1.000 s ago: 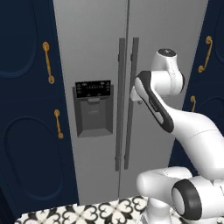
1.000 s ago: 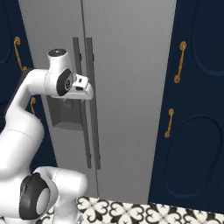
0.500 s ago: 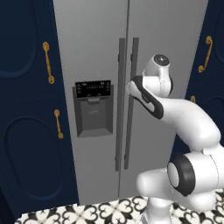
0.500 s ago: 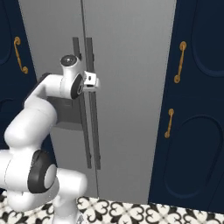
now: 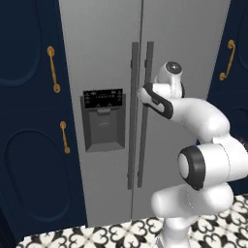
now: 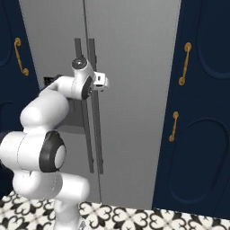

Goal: Take the strawberry from the fridge and place it on top of the pancake, located on the dining counter.

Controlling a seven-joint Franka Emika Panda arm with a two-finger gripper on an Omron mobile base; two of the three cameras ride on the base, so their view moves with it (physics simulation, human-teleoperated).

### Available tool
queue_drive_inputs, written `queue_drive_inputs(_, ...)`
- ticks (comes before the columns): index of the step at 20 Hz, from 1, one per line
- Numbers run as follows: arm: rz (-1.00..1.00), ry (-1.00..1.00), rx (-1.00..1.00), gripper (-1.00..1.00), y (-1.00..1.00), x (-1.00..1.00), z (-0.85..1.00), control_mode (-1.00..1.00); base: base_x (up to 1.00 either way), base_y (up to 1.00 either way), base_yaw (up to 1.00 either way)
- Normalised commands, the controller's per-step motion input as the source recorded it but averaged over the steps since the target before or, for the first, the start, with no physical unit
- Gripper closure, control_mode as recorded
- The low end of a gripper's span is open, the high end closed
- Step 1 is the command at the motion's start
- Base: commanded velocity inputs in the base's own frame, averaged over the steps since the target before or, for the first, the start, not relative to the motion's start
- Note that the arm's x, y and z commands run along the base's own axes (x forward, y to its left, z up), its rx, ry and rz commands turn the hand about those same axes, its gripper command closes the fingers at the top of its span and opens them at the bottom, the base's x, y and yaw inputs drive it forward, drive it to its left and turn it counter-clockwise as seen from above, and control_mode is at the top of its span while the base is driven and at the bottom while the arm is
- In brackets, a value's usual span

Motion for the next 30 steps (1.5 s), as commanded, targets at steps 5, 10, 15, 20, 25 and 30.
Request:
queue_drive_inputs(5, -0.09, -0.01, 0.00, -1.00, 0.23, 0.47, 0.00, -1.00, 0.00, 0.00, 0.00)
queue_drive_inputs(10, -0.02, -0.07, 0.00, -1.00, -0.05, 0.46, -0.09, -1.00, 0.00, 0.00, 0.00)
queue_drive_inputs(15, 0.00, -0.11, 0.00, -1.00, -0.05, 0.49, -0.19, -1.00, 0.00, 0.00, 0.00)
queue_drive_inputs(20, 0.00, -0.13, 0.00, -1.00, -0.06, 0.37, -0.18, -1.00, 0.00, 0.00, 0.00)
queue_drive_inputs(25, 0.02, -0.07, 0.00, 1.00, -0.09, 0.13, -0.04, -1.00, 0.00, 0.00, 0.00)
queue_drive_inputs(30, 0.00, 0.00, 0.00, 1.00, -0.15, -0.33, -0.04, -1.00, 0.00, 0.00, 0.00)
